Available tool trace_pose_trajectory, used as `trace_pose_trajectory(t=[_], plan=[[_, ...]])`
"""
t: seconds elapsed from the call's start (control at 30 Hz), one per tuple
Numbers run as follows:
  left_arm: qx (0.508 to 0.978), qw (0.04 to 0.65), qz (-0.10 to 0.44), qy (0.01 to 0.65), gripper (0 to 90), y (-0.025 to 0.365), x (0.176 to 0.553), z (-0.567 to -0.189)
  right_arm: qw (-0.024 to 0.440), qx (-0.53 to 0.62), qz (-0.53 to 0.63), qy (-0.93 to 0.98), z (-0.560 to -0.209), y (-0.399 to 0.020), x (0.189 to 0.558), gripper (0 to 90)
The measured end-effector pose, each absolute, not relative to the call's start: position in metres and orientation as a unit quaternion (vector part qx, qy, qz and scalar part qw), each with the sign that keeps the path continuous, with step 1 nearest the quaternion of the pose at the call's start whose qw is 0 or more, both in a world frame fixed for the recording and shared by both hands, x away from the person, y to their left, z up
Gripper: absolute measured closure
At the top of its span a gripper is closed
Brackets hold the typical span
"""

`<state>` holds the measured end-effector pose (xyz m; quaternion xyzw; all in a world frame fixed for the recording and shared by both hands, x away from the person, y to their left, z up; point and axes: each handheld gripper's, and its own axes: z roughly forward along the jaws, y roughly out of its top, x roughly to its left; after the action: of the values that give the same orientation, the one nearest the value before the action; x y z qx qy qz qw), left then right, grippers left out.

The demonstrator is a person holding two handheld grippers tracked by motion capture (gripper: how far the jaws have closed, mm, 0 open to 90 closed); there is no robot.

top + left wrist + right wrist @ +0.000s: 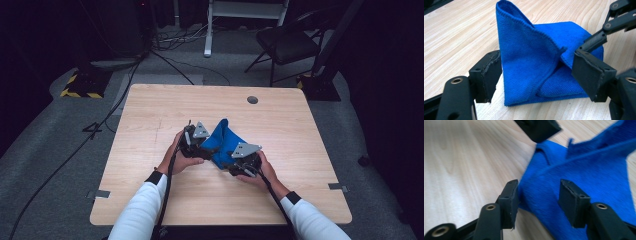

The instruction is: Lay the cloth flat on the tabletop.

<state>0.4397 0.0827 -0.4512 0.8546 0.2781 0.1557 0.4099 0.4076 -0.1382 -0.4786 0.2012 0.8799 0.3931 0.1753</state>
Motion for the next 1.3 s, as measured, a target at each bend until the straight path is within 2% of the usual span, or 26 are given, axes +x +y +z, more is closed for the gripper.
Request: trace_pose_trajectory(t=[0.03,0.07,0.17,0.43,0.73,0.87,1.13,1.3], plan=[[0.855,0.410,0.156,0.278,24.7,0.083,0.440,-0.451,0.175,0.201,0.393,0.880,-0.479,-0.138,0.408,54.8],[0.857,0.406,0.155,0.276,24.6,0.082,0.440,-0.452,0.174,0.208,0.395,0.878,-0.478,-0.142,0.410,59.7],[0.859,0.404,0.154,0.274,24.7,0.081,0.440,-0.453,0.178,0.206,0.387,0.881,-0.478,-0.145,0.411,67.1],[0.860,0.405,0.156,0.268,24.8,0.069,0.443,-0.454,0.183,0.198,0.390,0.881,-0.473,-0.152,0.409,70.0],[0.858,0.413,0.156,0.262,24.7,0.052,0.448,-0.453,0.179,0.194,0.391,0.882,-0.471,-0.159,0.409,85.3],[0.859,0.404,0.158,0.271,34.8,0.052,0.452,-0.458,0.180,0.198,0.388,0.882,-0.471,-0.163,0.410,86.3],[0.858,0.405,0.156,0.275,41.6,0.062,0.453,-0.460,0.182,0.220,0.389,0.876,-0.470,-0.174,0.414,86.2],[0.866,0.398,0.152,0.263,53.3,0.061,0.453,-0.463,0.179,0.230,0.393,0.872,-0.469,-0.180,0.416,86.2]])
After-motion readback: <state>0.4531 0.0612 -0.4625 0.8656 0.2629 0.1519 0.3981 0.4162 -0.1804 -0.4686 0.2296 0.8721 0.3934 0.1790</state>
